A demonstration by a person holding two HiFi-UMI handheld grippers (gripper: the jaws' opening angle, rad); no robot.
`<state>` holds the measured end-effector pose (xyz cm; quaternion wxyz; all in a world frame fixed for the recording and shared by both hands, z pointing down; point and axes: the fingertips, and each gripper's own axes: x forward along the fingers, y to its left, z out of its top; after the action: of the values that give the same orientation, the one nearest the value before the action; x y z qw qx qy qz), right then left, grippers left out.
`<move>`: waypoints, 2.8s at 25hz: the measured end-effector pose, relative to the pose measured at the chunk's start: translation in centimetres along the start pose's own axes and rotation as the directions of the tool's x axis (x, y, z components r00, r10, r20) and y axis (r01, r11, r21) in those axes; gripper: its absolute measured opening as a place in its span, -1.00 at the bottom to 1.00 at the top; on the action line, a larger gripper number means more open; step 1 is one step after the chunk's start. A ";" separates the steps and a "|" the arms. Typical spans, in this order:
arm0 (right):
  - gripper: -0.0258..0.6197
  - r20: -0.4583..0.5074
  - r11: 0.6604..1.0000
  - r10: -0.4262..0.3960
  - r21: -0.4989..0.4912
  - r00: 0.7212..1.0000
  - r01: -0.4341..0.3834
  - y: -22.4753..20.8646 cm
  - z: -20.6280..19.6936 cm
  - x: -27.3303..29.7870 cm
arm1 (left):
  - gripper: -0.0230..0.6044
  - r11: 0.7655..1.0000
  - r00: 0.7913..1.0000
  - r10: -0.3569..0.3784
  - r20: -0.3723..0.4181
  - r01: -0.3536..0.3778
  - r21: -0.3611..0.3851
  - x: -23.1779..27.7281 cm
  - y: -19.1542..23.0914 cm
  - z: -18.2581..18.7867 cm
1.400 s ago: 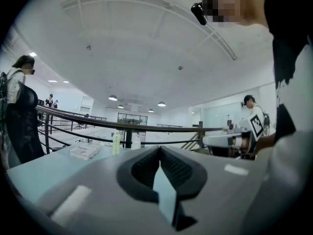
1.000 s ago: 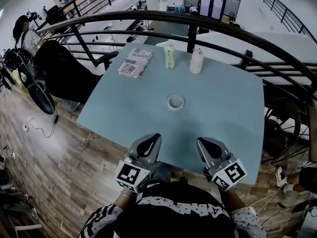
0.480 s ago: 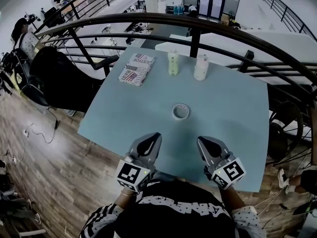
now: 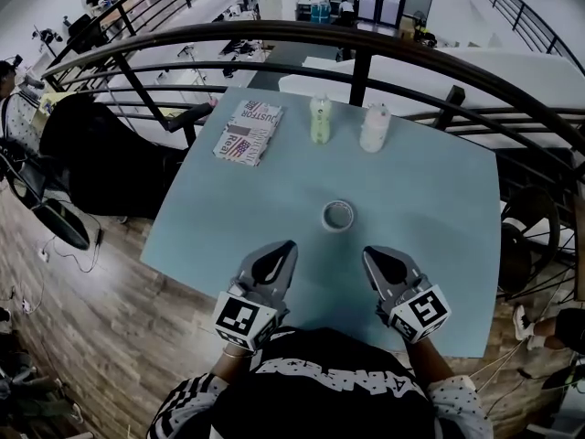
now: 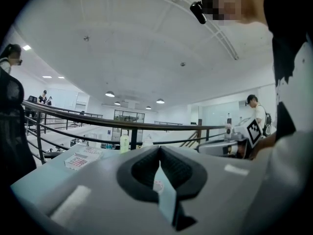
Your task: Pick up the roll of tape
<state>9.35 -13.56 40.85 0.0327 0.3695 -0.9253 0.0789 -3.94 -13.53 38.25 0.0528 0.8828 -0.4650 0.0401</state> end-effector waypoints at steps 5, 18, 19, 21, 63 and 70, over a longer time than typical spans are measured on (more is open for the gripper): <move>-0.92 -0.031 1.000 -0.016 -0.009 0.999 0.016 -0.9 -1.3 2.4 | -0.93 1.000 1.000 -0.011 -0.016 0.011 -0.013 0.9 2.0 -0.5; -0.88 -0.170 0.998 -0.062 -0.031 0.984 0.057 -1.8 -5.5 6.8 | -0.93 0.998 0.998 -0.048 -0.027 0.048 0.035 1.9 5.7 -1.1; -0.86 -0.178 0.998 -0.066 -0.034 0.982 0.061 -1.9 -5.8 7.1 | -0.93 0.998 0.998 -0.050 -0.030 0.051 0.031 2.0 6.0 -1.2; -0.84 -0.198 0.997 -0.073 -0.041 0.977 0.066 -2.1 -6.4 7.8 | -0.93 0.998 0.998 -0.055 -0.033 0.055 0.018 2.2 6.6 -1.4; -0.55 -0.669 0.970 -0.101 -0.230 0.736 -0.075 -6.3 -20.7 17.0 | -0.93 0.996 0.997 -0.039 -0.073 0.033 -0.086 3.8 14.0 -6.1; -0.55 -0.698 0.960 -0.100 -0.254 0.709 -0.116 -6.6 -21.8 17.6 | -0.93 0.995 0.996 -0.029 -0.082 0.021 -0.095 4.0 14.5 -6.2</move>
<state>1.19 -26.46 65.25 0.4347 0.2987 -0.8455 0.0828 -13.78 -24.13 45.73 0.1139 0.8826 -0.4529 0.0544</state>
